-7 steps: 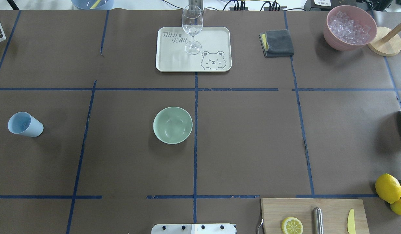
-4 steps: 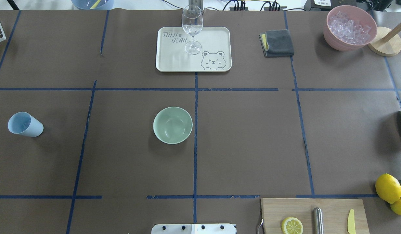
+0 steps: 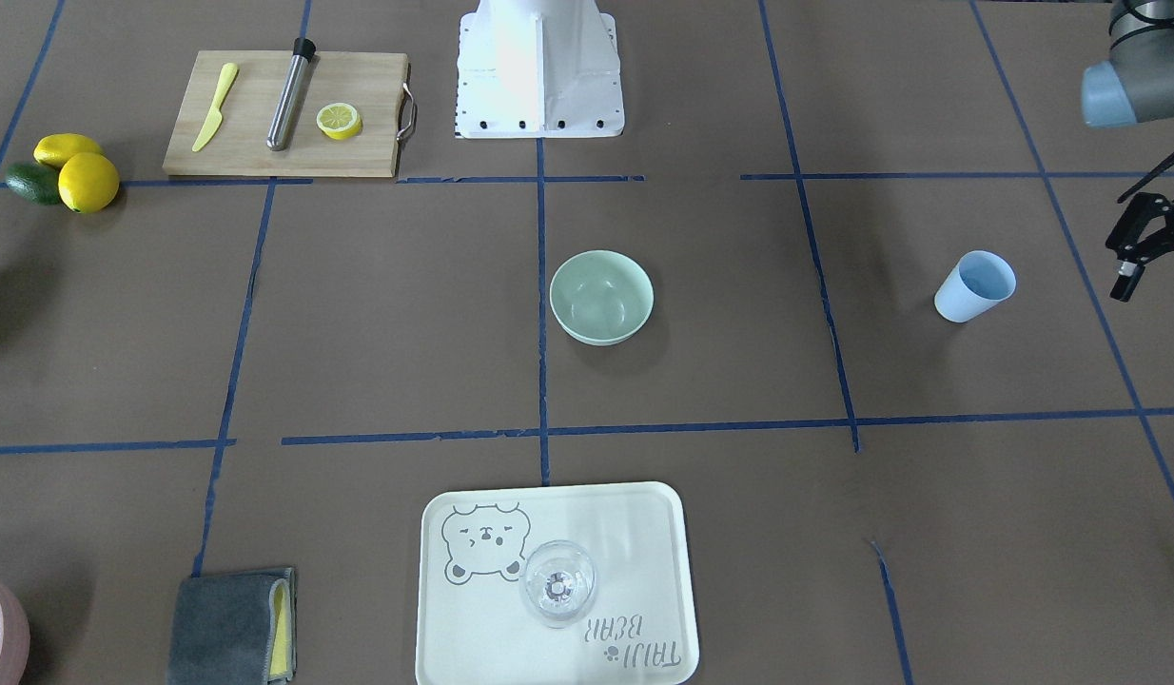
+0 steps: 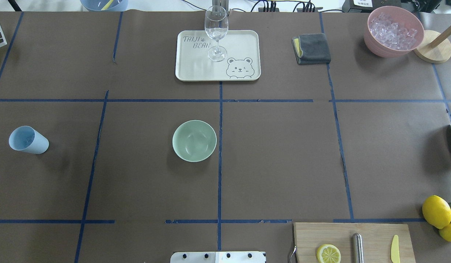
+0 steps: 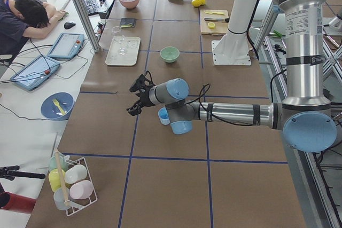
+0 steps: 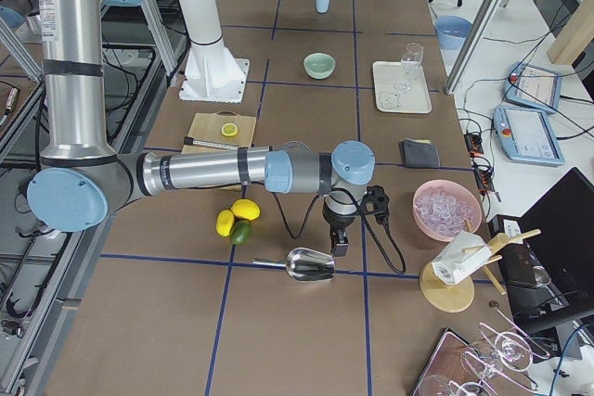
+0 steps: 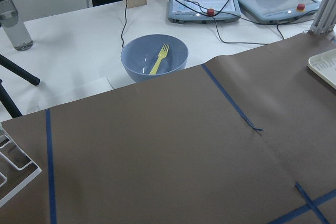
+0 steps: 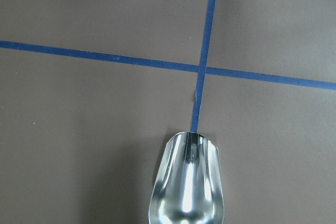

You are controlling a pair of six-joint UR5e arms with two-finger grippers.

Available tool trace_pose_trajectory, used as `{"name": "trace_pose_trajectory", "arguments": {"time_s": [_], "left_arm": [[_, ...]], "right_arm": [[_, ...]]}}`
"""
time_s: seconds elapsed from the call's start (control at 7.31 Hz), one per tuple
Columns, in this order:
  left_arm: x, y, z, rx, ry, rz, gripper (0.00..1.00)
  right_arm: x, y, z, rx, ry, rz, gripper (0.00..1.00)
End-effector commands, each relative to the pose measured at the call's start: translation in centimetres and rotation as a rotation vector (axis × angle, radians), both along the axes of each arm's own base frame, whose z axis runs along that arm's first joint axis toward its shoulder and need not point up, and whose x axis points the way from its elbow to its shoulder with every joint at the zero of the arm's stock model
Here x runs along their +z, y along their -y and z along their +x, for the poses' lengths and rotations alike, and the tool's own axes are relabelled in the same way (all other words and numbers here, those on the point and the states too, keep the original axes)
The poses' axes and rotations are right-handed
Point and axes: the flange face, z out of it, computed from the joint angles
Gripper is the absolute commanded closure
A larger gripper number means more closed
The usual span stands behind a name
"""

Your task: Pour ice into bowl

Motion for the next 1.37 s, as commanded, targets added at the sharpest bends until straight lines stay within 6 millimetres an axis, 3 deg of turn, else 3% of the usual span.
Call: {"name": "trace_pose_trajectory", "arguments": {"time_s": [0.0, 0.27, 0.55, 0.96, 1.23], "left_arm": [[1.5, -4.3, 3.8, -0.091, -0.081, 0.030, 0.00], [2.2, -6.9, 9.3, -0.181, -0.118, 0.014, 0.00], [3.0, -9.4, 12.2, -0.268, -0.082, 0.041, 0.00], [5.5, -11.7, 15.1, -0.318, -0.069, 0.028, 0.00], [7.1, -12.7, 15.9, -0.357, -0.074, 0.016, 0.00]], "right_arm": [[0.1, 0.0, 0.0, 0.001, -0.001, -0.001, 0.00], [0.2, -0.1, 0.0, 0.005, -0.002, -0.008, 0.00], [0.6, -0.5, 0.0, 0.005, -0.002, -0.016, 0.00], [0.6, -0.6, 0.0, 0.005, -0.002, -0.016, 0.00], [0.7, -0.6, 0.0, 0.005, -0.002, -0.018, 0.00]]}}
